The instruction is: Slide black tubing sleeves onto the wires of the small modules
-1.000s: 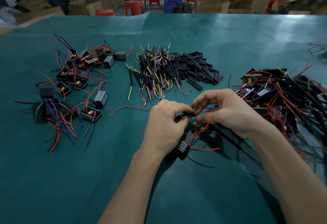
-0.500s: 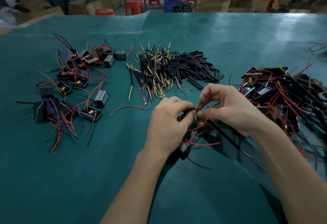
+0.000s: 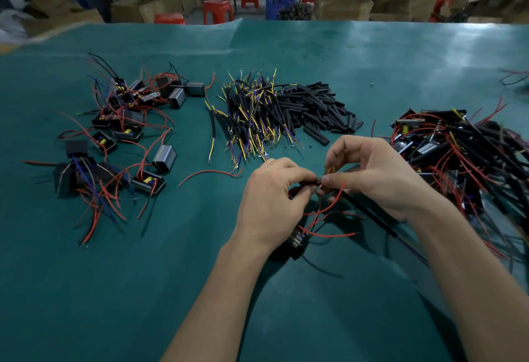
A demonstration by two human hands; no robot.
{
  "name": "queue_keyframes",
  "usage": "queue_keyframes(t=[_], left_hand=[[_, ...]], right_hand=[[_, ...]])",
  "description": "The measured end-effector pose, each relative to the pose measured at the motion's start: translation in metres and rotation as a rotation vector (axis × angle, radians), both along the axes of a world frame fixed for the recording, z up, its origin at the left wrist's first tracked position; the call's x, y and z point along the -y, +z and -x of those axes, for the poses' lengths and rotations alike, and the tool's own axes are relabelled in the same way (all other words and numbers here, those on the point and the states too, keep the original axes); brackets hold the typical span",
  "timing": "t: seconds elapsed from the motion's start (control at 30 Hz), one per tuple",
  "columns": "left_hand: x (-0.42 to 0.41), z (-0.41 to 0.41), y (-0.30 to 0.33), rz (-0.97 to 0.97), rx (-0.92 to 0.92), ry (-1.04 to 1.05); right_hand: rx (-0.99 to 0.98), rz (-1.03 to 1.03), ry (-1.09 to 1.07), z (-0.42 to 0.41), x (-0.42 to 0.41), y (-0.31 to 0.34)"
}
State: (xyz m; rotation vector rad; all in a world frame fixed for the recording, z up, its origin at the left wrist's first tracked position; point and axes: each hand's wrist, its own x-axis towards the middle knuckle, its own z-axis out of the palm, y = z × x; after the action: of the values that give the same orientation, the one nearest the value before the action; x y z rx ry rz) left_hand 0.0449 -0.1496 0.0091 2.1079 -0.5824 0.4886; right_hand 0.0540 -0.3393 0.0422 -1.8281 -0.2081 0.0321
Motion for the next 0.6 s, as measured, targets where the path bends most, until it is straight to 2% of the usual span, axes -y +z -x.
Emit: queue_keyframes(t=[0.1,0.27,0.4,0.6], left_hand=[[0.000,0.000,0.001,-0.018,0.006,-0.004],[0.001,0.003,0.005,0.029,-0.030,0.011],[0.001,0.006,0.009,0.121,-0.132,0.017],[0.001,0.009,0.011,0.122,-0.150,0.007]], right_hand=[[-0.002,0.001,0.031,-0.001,0.001,0.000],[0.075,0.125,0.070,-0.001,0.003,0.001],[0.048,0.061,0.092,-0.001,0.003,0.000],[-0.004,-0.046,0.117,0.000,0.003,-0.001]])
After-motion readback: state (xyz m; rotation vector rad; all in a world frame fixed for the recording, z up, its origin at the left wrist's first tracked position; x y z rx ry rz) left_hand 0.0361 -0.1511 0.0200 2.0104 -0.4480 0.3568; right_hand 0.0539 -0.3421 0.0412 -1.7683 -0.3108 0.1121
